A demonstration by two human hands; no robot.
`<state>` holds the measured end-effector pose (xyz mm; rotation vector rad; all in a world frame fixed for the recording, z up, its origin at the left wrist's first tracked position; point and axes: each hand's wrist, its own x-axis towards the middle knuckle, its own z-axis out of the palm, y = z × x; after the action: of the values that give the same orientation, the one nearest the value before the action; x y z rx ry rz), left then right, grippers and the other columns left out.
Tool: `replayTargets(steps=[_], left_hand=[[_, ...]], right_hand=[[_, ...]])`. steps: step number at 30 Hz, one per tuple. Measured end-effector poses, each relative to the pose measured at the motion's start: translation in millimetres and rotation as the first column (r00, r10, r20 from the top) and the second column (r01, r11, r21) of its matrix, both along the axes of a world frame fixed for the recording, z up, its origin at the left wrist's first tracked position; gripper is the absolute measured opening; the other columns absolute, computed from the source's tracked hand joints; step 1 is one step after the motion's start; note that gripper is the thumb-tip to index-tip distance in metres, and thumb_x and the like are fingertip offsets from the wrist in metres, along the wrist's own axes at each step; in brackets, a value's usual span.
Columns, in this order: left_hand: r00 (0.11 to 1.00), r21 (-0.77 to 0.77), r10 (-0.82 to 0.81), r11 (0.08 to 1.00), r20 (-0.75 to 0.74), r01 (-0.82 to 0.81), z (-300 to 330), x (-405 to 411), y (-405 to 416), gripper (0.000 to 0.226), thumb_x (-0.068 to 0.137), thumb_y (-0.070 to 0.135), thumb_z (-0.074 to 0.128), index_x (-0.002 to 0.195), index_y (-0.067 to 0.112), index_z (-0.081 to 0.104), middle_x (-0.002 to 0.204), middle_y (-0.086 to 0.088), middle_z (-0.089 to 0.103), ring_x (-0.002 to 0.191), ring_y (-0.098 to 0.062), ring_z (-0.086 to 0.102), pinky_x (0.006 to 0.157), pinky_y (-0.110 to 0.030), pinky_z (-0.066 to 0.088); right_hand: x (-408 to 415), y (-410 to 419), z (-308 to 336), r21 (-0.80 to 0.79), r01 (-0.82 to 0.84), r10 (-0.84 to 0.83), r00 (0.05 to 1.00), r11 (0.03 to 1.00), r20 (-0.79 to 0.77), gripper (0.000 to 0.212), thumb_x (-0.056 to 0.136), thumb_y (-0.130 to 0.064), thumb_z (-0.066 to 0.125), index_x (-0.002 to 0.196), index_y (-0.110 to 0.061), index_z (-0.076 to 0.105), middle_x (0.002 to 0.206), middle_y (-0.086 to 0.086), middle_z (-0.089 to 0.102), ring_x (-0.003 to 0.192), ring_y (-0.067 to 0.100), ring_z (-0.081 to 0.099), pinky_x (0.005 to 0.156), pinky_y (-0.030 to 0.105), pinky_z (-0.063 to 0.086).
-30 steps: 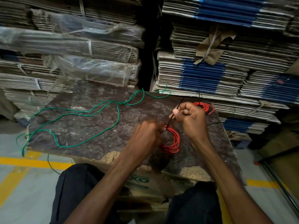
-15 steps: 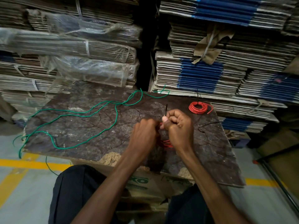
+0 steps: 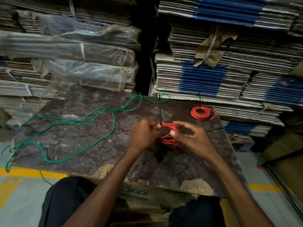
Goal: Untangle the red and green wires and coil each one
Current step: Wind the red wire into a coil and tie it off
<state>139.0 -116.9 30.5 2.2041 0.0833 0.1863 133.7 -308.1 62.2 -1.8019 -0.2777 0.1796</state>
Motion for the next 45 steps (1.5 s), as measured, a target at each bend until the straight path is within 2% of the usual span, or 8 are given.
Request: replayTargets(steps=[6, 10, 13, 16, 20, 25, 34, 45], left_hand=[[0.999, -0.081, -0.047, 0.996, -0.002, 0.047, 5, 41, -24, 0.03, 0.094, 0.033, 0.058, 0.079, 0.011, 0.072, 0.062, -0.006, 0.066, 0.055, -0.015, 0.056, 0.058, -0.032, 0.046], [0.988, 0.056, -0.155, 0.986, -0.013, 0.156, 9, 59, -39, 0.027, 0.097, 0.03, 0.055, 0.084, 0.008, 0.064, 0.074, -0.009, 0.066, 0.069, -0.02, 0.056, 0.06, -0.033, 0.039], [0.974, 0.244, -0.221, 0.943, -0.054, 0.227, 2, 63, -47, 0.018, 0.096, 0.031, 0.054, 0.098, 0.015, 0.062, 0.095, -0.012, 0.069, 0.092, -0.028, 0.064, 0.071, -0.033, 0.044], [0.953, 0.338, -0.295, 0.892, -0.065, 0.299, -9, 63, -49, 0.032, 0.096, 0.032, 0.052, 0.125, 0.019, 0.054, 0.124, -0.011, 0.063, 0.114, -0.032, 0.059, 0.09, -0.04, 0.048], [0.937, 0.444, -0.328, 0.826, -0.123, 0.347, -16, 60, -49, 0.06, 0.099, 0.036, 0.046, 0.152, 0.018, 0.025, 0.159, -0.005, 0.027, 0.146, -0.024, 0.025, 0.116, -0.049, 0.025], [0.925, 0.569, -0.33, 0.732, -0.187, 0.376, -18, 61, -54, 0.065, 0.101, 0.043, 0.038, 0.155, 0.017, 0.012, 0.163, 0.0, 0.009, 0.15, -0.02, 0.007, 0.118, -0.055, 0.012], [0.931, 0.637, -0.305, 0.682, -0.201, 0.361, -19, 87, -69, 0.07, 0.1, 0.054, 0.03, 0.155, 0.016, 0.01, 0.164, 0.001, 0.005, 0.15, -0.018, 0.0, 0.114, -0.063, 0.005], [0.936, 0.64, -0.315, 0.69, -0.154, 0.337, -19, 78, -60, 0.078, 0.097, 0.061, 0.027, 0.155, 0.015, 0.004, 0.164, 0.001, -0.001, 0.15, -0.017, -0.004, 0.116, -0.061, 0.003]], right_hand=[[28, -16, -1, 0.08, 0.14, -0.141, 0.99, 0.987, 0.005, 0.044, 0.078, 0.006, 0.073, 0.12, -0.008, 0.067, 0.102, 0.006, 0.074, 0.079, 0.012, 0.068, 0.077, 0.023, 0.057], [61, -29, -14, -0.055, 0.282, -0.277, 0.958, 0.958, 0.078, 0.034, 0.077, -0.002, 0.076, 0.103, -0.023, 0.072, 0.099, 0.003, 0.074, 0.09, 0.015, 0.067, 0.094, 0.042, 0.054], [87, -41, -39, -0.219, 0.32, -0.297, 0.946, 0.922, 0.132, 0.038, 0.069, -0.035, 0.076, 0.106, -0.028, 0.073, 0.099, 0.001, 0.075, 0.09, 0.016, 0.071, 0.089, 0.049, 0.056], [95, -46, -43, -0.331, 0.3, -0.25, 0.95, 0.895, 0.185, 0.046, 0.08, -0.021, 0.075, 0.124, -0.016, 0.065, 0.111, 0.007, 0.072, 0.096, 0.016, 0.07, 0.093, 0.045, 0.055], [83, -51, -32, -0.478, 0.235, -0.093, 0.949, 0.846, 0.302, 0.056, 0.082, -0.03, 0.075, 0.134, -0.018, 0.057, 0.126, 0.004, 0.066, 0.107, 0.015, 0.067, 0.098, 0.036, 0.052], [80, -55, -32, -0.677, 0.267, 0.098, 0.888, 0.686, 0.45, 0.054, 0.082, -0.027, 0.075, 0.131, -0.01, 0.059, 0.136, 0.007, 0.058, 0.125, 0.021, 0.056, 0.103, 0.029, 0.041], [99, -57, -36, -0.749, 0.356, 0.108, 0.864, 0.559, 0.491, 0.035, 0.089, -0.026, 0.065, 0.119, -0.008, 0.063, 0.124, 0.009, 0.066, 0.112, 0.03, 0.062, 0.086, 0.041, 0.053], [92, -58, -37, -0.722, 0.358, 0.107, 0.853, 0.593, 0.511, 0.063, 0.093, -0.031, 0.06, 0.148, -0.01, 0.037, 0.152, 0.01, 0.04, 0.137, 0.025, 0.043, 0.106, 0.036, 0.041]])
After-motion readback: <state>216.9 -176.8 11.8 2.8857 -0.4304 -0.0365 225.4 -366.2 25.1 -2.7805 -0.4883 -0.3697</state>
